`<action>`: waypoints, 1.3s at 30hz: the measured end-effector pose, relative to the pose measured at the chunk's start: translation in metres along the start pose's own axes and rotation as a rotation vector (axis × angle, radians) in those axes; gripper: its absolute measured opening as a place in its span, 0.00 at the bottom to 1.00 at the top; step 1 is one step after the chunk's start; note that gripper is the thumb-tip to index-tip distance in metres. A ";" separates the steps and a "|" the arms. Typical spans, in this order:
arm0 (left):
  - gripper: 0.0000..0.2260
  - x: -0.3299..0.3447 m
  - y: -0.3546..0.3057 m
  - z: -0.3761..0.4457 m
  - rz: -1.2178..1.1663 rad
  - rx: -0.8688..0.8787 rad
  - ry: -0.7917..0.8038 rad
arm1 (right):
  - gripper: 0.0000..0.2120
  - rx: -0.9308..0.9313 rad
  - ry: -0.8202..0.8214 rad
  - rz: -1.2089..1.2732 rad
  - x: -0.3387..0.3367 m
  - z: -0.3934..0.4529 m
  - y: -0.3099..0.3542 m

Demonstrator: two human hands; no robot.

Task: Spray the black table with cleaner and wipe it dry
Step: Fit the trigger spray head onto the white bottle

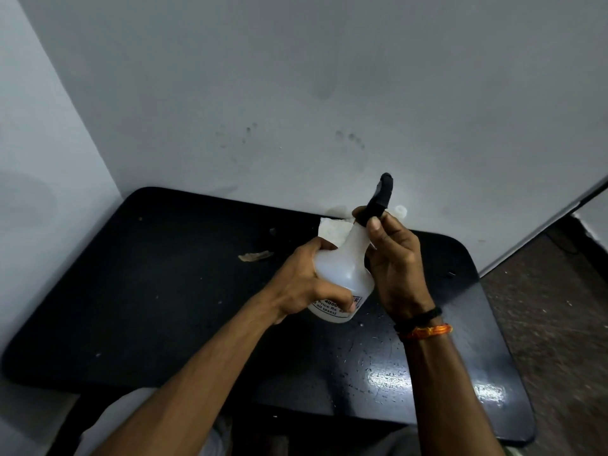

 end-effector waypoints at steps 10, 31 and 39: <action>0.35 0.000 0.005 0.007 0.115 -0.054 -0.083 | 0.20 0.000 -0.105 -0.138 0.002 -0.001 -0.002; 0.36 0.003 0.003 0.008 0.100 -0.021 -0.138 | 0.11 -0.121 -0.210 -0.100 -0.001 -0.001 0.000; 0.39 0.004 0.007 0.010 0.178 -0.005 -0.207 | 0.16 -0.129 -0.230 -0.088 0.007 0.000 0.001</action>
Point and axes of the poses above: each hand's wrist, its own z-axis towards the middle knuckle, its own x-axis out of the palm, y = z × x, the point moved 1 cm from there along z, towards the middle knuckle, and after that the axes turned 12 degrees about y, right-handed, at the moved point
